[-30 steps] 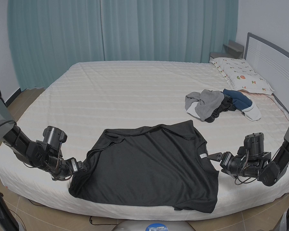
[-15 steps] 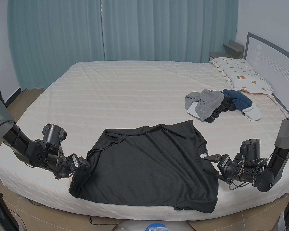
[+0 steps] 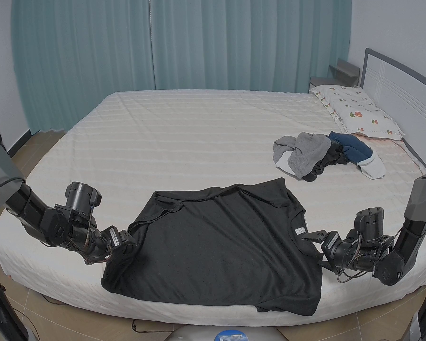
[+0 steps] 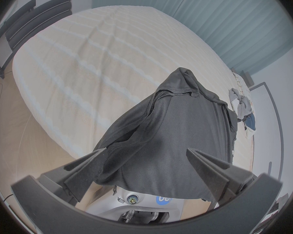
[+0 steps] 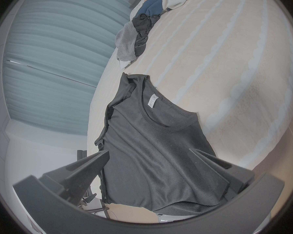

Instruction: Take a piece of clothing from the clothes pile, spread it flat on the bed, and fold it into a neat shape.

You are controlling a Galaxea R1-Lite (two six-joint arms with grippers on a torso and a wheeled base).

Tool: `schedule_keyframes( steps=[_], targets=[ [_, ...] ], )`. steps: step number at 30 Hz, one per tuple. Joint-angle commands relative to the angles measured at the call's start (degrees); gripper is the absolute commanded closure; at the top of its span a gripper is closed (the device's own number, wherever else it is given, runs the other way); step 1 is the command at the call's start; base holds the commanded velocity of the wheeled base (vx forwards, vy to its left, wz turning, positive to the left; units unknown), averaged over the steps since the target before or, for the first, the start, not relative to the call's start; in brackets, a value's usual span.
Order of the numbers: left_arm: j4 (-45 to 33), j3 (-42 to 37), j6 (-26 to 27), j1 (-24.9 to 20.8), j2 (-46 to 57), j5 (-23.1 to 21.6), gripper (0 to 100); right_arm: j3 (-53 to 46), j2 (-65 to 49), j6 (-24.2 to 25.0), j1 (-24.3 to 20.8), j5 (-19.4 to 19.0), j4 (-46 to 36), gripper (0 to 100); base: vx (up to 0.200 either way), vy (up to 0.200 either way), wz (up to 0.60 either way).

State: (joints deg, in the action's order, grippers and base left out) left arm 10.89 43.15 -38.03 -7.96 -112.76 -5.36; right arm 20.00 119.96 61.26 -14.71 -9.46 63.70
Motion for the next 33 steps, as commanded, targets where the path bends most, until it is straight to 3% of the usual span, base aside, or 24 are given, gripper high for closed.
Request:
schedule_keyframes(
  steps=[1, 7, 17, 25, 30, 33],
  targets=[
    [0.0, 0.0, -0.1, -0.4, -0.2, 0.0, 0, 0.0, -0.2, 0.1, -0.1, 0.0, 0.0, 0, 0.0, 0.0, 0.0],
    [1.2, 0.7, -2.4, -0.4, -0.2, 0.2, 0, -0.1, -0.2, 0.1, 0.3, 0.0, 0.0, 0, 0.0, 0.0, 0.0],
    [1.8, 2.5, -3.8, -0.4, -0.5, 0.2, 0, -0.1, -0.4, 0.1, 0.2, 0.0, 0.0, 0, 0.18, 0.0, 0.0],
    [1.8, 10.7, -10.7, -2.5, -5.6, 1.0, 0, 0.1, 0.4, 0.3, 0.3, -0.2, 0.0, 0, 0.0, 0.0, 0.0],
    [1.6, 13.4, -11.3, -3.5, -7.1, 0.8, 0, 0.1, 0.8, 1.8, 0.4, -0.2, 1.0, 0, 0.0, 0.0, 0.0],
    [1.6, 18.1, -11.3, -6.5, -11.8, 1.3, 0, -0.1, 2.7, 3.3, 0.7, -0.2, 4.2, 0, 0.0, 0.0, 0.0]
  ],
)
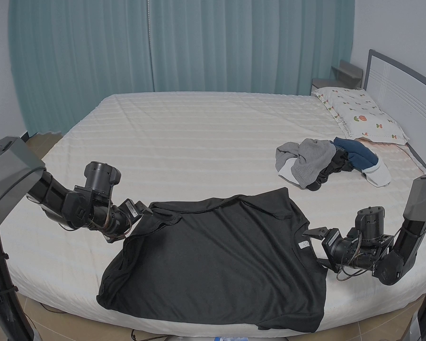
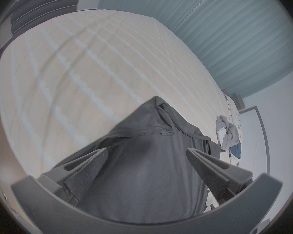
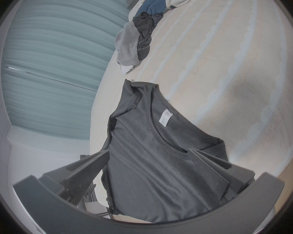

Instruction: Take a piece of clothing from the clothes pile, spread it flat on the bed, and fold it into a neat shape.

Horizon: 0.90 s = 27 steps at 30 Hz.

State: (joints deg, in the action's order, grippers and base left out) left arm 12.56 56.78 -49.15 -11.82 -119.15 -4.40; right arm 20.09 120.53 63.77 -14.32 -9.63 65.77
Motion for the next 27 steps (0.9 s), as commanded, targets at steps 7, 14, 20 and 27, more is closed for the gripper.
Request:
schedule_keyframes(
  steps=[7, 14, 20, 27],
  targets=[
    [-0.3, 13.4, -0.2, -7.0, -12.9, 0.8, 0, -1.0, 4.2, 0.8, 0.3, 0.1, 5.5, 0, 0.0, 0.0, 0.0],
    [-0.4, 22.7, -1.2, -11.6, -19.5, 1.8, 0, -1.2, 4.4, 0.7, 0.2, 0.0, 5.6, 0, 0.0, 0.0, 0.0],
    [-0.9, 30.5, -1.2, -13.0, -24.4, 7.1, 0, -1.2, 4.8, 0.8, 0.2, 0.0, 5.7, 0, 0.0, 0.0, 0.0],
    [-0.5, 32.6, -1.0, -11.3, -25.7, 8.8, 0, -1.2, 4.7, 0.8, 0.3, 0.0, 5.8, 0, 0.0, 0.0, 0.0]
  ],
)
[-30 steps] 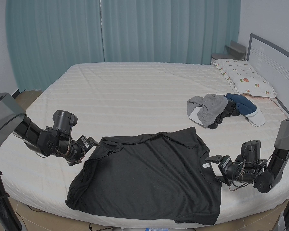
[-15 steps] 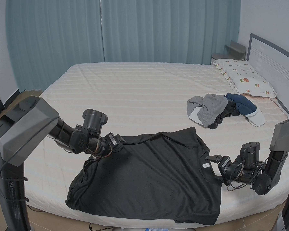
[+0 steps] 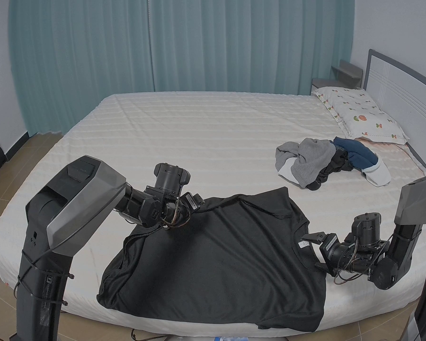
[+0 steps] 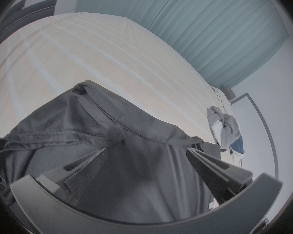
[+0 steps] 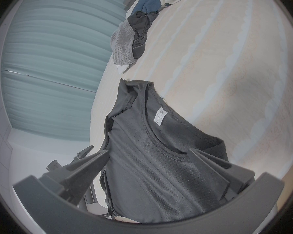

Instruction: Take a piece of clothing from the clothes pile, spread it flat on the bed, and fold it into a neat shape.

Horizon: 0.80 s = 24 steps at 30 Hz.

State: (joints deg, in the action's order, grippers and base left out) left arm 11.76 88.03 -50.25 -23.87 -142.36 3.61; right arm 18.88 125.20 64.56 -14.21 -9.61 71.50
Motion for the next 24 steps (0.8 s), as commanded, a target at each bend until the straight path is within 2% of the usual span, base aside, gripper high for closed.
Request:
schedule_keyframes(
  steps=[1, 12, 16, 21, 24],
  targets=[
    [0.3, 1.4, 0.1, 0.8, -2.4, 1.0, 0, 0.0, 0.0, 0.0, 0.2, -0.1, 0.0, 0, 0.0, 0.0, 0.0],
    [0.5, 7.7, 0.1, 5.1, -5.7, 3.2, 0, -0.2, 0.2, 0.0, 0.4, 0.1, 0.0, 0, 0.0, 0.0, 0.0],
    [0.7, 8.5, 0.2, 7.7, -5.7, 5.4, 0, -0.2, 0.4, 0.0, 0.4, 0.1, 0.0, 0, 0.0, 0.0, 0.0],
    [2.5, 10.5, 0.2, 10.8, -6.0, 6.1, 0, -0.3, 0.4, -0.1, 0.4, 0.1, 0.0, 0, 0.0, 0.0, 0.0],
    [6.3, 13.3, 0.2, 13.5, -7.9, 7.5, 0, -0.6, 0.4, -0.1, 0.4, 0.3, 0.0, 0, 0.0, 0.0, 0.0]
  ],
)
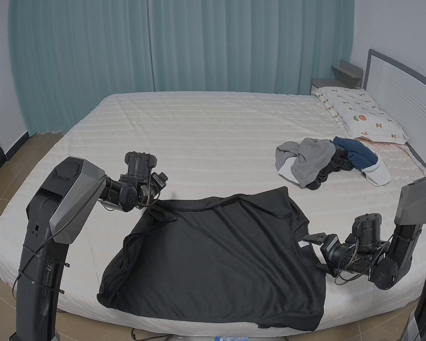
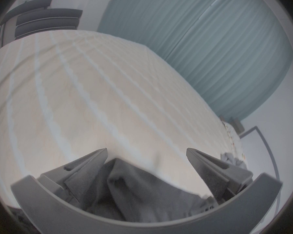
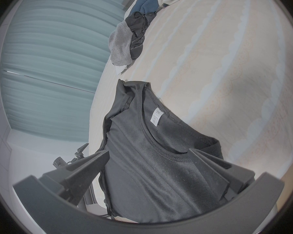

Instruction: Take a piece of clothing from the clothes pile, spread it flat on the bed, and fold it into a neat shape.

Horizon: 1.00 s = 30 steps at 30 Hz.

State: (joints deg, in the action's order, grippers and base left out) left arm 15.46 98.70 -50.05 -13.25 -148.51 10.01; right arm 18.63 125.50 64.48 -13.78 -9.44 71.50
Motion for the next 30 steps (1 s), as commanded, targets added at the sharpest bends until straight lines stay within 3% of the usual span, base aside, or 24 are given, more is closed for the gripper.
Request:
schedule_keyframes(
  steps=[1, 13, 17, 21, 30],
  targets=[
    [3.5, 2.9, 0.0, 3.2, -2.1, 1.4, 0, -0.4, 0.1, -0.1, 0.0, 0.1, 0.0, 0, 0.0, 0.0, 0.0],
    [7.0, -1.3, -2.4, 4.2, 1.6, 1.4, 0, -0.6, 0.1, 0.1, 0.0, 0.2, 0.0, 0, 0.0, 0.0, 0.0],
    [6.5, -4.9, -6.3, 0.9, 5.1, -1.5, 0, -0.6, 0.0, 0.1, 0.0, 0.2, 0.0, 0, 0.0, 0.0, 0.0],
    [6.5, -8.6, -6.5, -2.5, 6.3, -4.1, 0, -0.6, 0.1, 0.2, -0.1, 0.1, 0.0, 0, 0.0, 0.0, 0.0],
    [6.6, -10.5, -6.5, -8.0, 4.6, -4.3, 0, -0.6, 0.5, 0.1, -0.2, 0.0, 0.0, 0, 0.0, 0.0, 0.0]
  ],
)
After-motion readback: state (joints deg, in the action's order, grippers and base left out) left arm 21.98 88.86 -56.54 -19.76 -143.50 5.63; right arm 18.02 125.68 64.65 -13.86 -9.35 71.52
